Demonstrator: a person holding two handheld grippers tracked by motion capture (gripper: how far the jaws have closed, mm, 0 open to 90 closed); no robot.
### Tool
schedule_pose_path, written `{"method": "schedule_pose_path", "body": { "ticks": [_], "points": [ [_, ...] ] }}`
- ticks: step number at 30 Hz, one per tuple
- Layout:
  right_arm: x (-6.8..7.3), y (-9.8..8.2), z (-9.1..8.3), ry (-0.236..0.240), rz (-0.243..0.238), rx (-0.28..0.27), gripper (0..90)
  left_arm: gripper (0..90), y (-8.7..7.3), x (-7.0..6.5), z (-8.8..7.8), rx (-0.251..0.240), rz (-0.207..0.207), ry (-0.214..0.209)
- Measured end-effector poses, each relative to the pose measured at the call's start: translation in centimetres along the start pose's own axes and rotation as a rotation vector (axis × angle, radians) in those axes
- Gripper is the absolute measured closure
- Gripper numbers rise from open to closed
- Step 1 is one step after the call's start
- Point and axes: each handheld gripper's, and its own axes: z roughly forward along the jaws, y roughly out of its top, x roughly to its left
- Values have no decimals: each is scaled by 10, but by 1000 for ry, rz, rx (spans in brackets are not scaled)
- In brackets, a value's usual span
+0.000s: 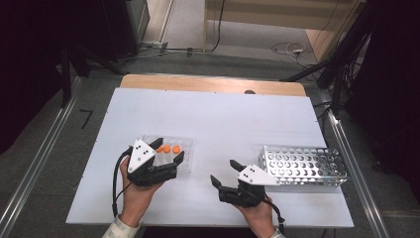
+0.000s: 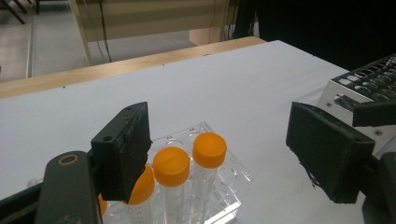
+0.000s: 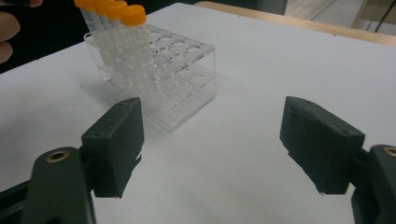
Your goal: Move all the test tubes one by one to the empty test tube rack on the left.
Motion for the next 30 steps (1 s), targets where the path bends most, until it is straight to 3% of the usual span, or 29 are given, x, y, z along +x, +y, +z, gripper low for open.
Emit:
{"method": "schedule_pose_path", "body": {
  "ticks": [30],
  "points": [
    [-30,5,-23,-66,47,-46,182,218,-2,-3,-7,-4,2,-8]
  ]
}}
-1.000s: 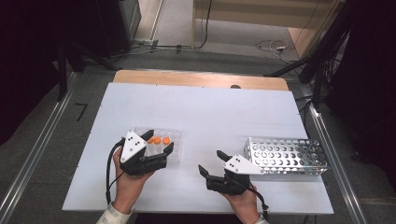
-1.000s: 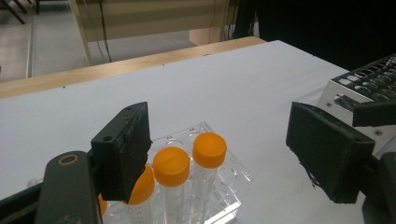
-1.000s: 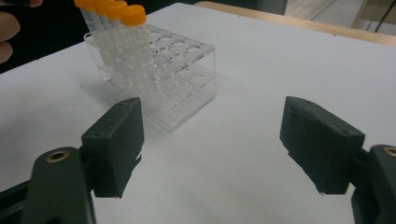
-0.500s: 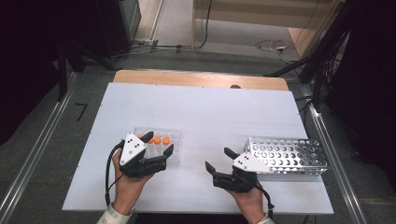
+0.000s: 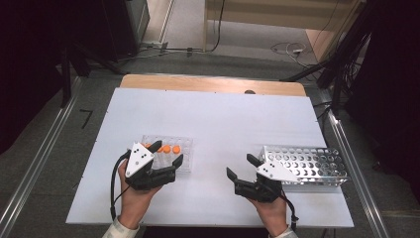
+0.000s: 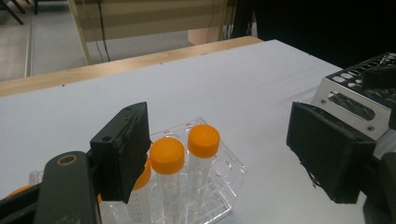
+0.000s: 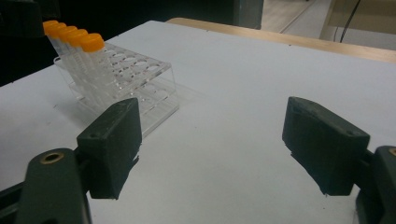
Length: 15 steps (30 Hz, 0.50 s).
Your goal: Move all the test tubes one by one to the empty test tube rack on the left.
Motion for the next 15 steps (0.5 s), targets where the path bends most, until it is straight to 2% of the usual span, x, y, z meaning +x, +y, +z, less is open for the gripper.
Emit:
{"method": "schedule_pose_path", "body": {
  "ticks": [15],
  "points": [
    [-12,1,-10,-27,11,-8,180,218,-3,3,-4,4,-3,8]
  ]
}}
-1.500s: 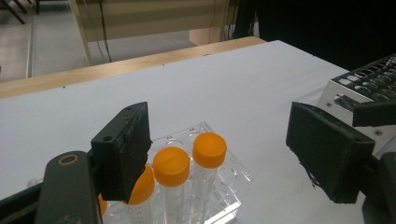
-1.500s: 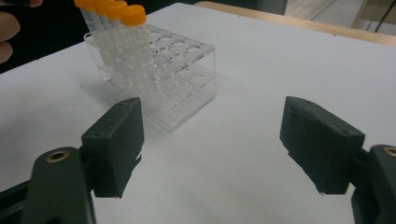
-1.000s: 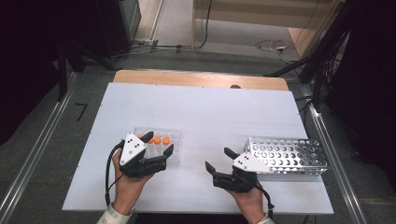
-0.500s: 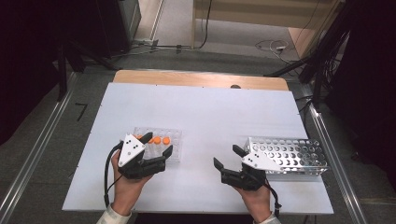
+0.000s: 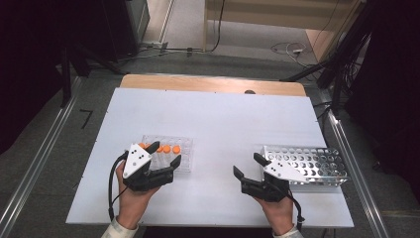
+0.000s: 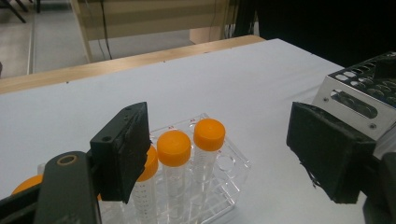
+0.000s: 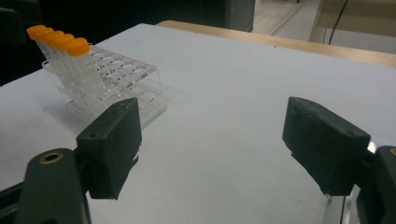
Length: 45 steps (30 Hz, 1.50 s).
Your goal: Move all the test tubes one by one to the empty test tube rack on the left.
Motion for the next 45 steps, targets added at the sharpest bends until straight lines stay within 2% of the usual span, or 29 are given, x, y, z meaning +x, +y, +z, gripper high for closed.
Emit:
{"method": "schedule_pose_path", "body": {
  "ticks": [17,28,45],
  "points": [
    [-19,-2,-15,-46,19,-12,180,218,-6,9,-10,0,-8,35],
    [-32,-6,-22,-84,41,-11,180,204,-11,18,-15,5,-37,68],
    [-49,-10,-36,-137,62,-15,180,184,-16,30,-27,-6,-60,121]
  ]
}}
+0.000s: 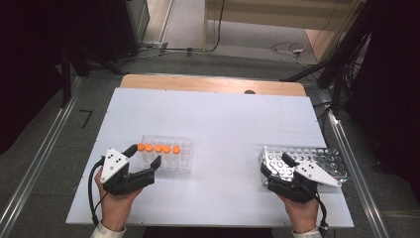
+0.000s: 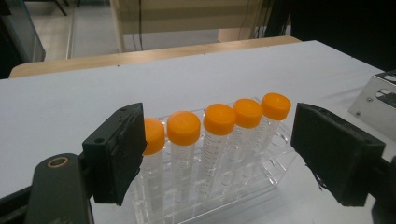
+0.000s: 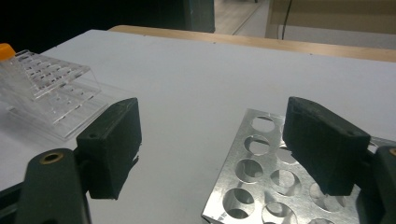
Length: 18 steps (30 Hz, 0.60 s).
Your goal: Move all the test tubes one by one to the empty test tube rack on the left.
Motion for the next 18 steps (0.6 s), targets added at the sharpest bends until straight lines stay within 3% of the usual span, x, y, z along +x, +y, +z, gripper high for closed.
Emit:
{"method": "schedule_pose_path", "body": {
  "ticks": [18],
  "points": [
    [-21,-6,-13,-52,18,-3,180,182,-6,13,-11,-6,-4,49]
  ]
}}
